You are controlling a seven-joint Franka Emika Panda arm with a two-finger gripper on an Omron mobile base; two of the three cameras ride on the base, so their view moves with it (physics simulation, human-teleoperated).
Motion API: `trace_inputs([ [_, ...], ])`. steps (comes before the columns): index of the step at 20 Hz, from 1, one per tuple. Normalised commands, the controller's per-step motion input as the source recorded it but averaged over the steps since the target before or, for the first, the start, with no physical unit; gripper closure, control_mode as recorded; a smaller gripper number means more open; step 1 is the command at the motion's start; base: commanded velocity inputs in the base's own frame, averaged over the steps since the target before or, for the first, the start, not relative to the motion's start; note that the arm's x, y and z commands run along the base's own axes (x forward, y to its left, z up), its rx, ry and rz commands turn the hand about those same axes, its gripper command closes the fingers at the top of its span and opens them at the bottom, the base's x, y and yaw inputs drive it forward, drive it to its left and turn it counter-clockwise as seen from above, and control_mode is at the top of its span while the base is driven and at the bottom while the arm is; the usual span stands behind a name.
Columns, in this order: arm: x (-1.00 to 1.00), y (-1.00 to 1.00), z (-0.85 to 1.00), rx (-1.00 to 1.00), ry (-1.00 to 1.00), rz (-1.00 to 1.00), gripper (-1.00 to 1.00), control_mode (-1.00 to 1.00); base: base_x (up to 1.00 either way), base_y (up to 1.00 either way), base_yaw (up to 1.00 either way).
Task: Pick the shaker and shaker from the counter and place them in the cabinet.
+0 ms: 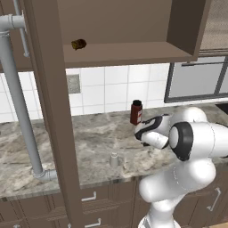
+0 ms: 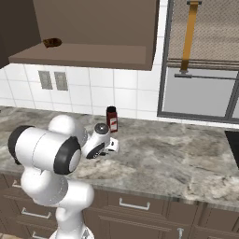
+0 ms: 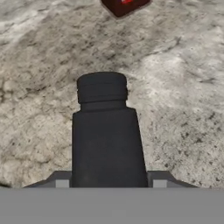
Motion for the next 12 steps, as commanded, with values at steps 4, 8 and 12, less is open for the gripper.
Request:
trace_inputs([
  [4,-0.22,0.20,0.55,-0.02,-0.19,0.00,1.00,-1.00,0.00,0.00,0.00],
  [8,-0.31,0.29,0.76,-0.09,-0.24,0.00,1.00,-1.00,0.00,0.00,0.00],
  [12,-0.15,0.35,0.74,-0.15,-0.24,0.00,1.00,-1.00,0.00,0.00,0.00],
])
